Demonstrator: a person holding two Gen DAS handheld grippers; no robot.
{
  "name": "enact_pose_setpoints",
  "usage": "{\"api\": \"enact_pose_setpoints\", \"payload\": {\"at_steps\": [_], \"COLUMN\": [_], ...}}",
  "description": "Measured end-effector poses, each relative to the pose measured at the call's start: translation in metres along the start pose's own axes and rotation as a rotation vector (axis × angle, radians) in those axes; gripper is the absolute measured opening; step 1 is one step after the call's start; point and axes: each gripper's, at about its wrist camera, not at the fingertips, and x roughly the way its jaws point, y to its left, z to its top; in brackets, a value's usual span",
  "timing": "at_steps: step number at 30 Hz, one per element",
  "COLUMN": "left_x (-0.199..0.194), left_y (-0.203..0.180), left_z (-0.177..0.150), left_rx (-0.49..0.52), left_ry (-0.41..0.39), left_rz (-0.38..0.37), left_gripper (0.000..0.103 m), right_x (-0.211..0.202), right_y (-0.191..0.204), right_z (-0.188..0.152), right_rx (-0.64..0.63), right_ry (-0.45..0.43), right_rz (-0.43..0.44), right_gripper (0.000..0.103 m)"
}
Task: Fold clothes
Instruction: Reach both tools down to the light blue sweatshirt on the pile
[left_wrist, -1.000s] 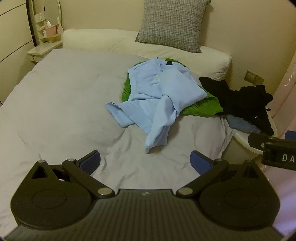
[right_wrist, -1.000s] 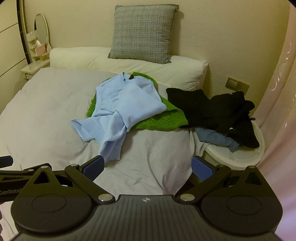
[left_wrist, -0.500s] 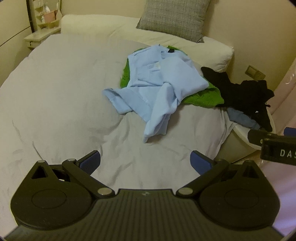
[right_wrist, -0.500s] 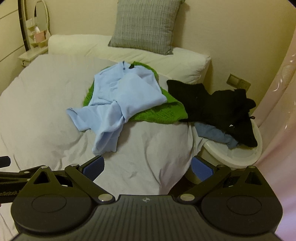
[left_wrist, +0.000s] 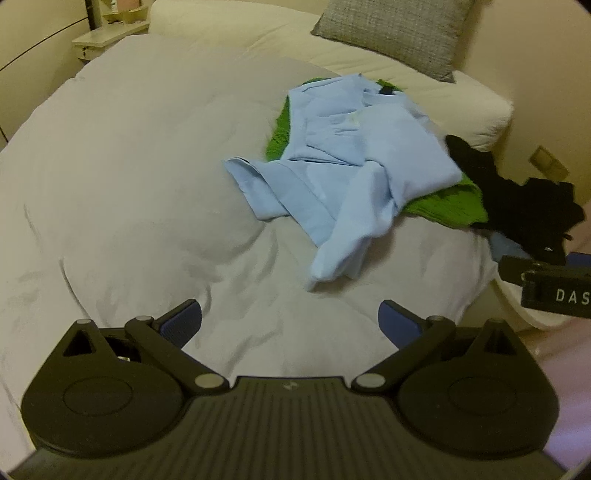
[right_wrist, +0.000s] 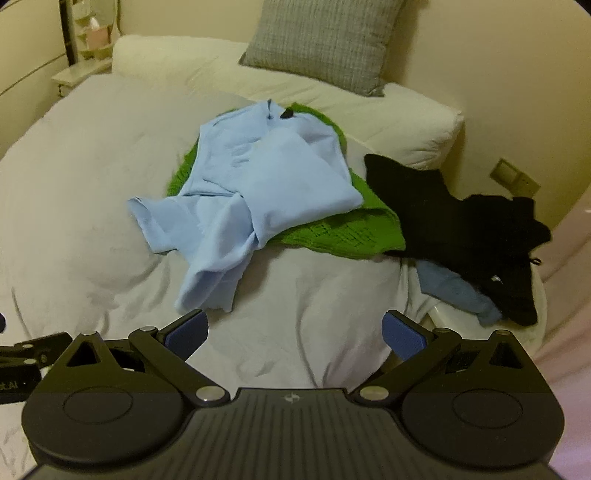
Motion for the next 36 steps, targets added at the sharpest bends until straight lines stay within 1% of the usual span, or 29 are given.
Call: {"api": "enact_pose_setpoints", "payload": {"at_steps": [2,4,8,11,12,13,14,15,16,19,21,23,24,27,29,32,36], "left_x": [0.019,0.040,0.081,0.112,0.122,0.131,0.140,0.149,0.158,0.185,0.199,0.214,0.222,0.242,0.255,0.274,0.299], "left_y": [-0.003,-0.008,-0.021,-0.032,-0.034,-0.036,-0.038,-0.039,-0.040,-0.042,-0.043,-0.043,-0.042,-0.040,-0.040,-0.041,-0.046], "left_z": [0.009,0.020,0.043,0.060,0.066,0.071,0.077,0.083,0.089,0.107,0.117,0.127,0.132,0.147,0.158,0.173,0.189], "left_rx": [-0.026,-0.035,-0.030,-0.042,-0.047,-0.052,-0.057,-0.060,-0.062,-0.064,-0.055,-0.048,-0.048,-0.033,-0.013,0.045,0.156], "left_ry": [0.024,0.050,0.107,0.136,0.140,0.146,0.155,0.165,0.175,0.194,0.195,0.201,0.207,0.207,0.199,0.181,0.147], "left_rz": [0.011,-0.001,-0.020,-0.023,-0.019,-0.020,-0.021,-0.017,-0.009,0.012,0.028,0.044,0.047,0.049,0.053,0.066,0.093], "left_gripper": [0.100,0.097,0.082,0.077,0.069,0.065,0.055,0.042,0.038,0.037,0.039,0.043,0.043,0.043,0.043,0.042,0.042], "right_x": [0.021,0.044,0.087,0.116,0.126,0.136,0.145,0.154,0.163,0.192,0.208,0.221,0.226,0.242,0.253,0.270,0.287], "right_y": [-0.006,-0.014,-0.030,-0.039,-0.042,-0.045,-0.049,-0.052,-0.054,-0.061,-0.066,-0.072,-0.075,-0.083,-0.088,-0.096,-0.106], "right_z": [0.008,0.016,0.035,0.054,0.060,0.066,0.073,0.080,0.087,0.102,0.111,0.119,0.123,0.134,0.140,0.143,0.136], "right_rx": [-0.005,-0.005,-0.010,-0.014,-0.013,-0.007,0.003,0.010,0.011,0.014,0.025,0.048,0.061,0.099,0.119,0.158,0.243], "right_ry": [0.013,0.019,0.029,0.039,0.041,0.040,0.042,0.044,0.048,0.073,0.082,0.075,0.069,0.052,0.060,0.094,0.144], "right_rz": [-0.005,-0.004,0.023,0.051,0.067,0.085,0.098,0.113,0.129,0.144,0.155,0.164,0.167,0.171,0.165,0.155,0.198], "right_gripper": [0.103,0.103,0.103,0.103,0.103,0.102,0.102,0.099,0.091,0.085,0.085,0.093,0.098,0.101,0.101,0.101,0.101]}}
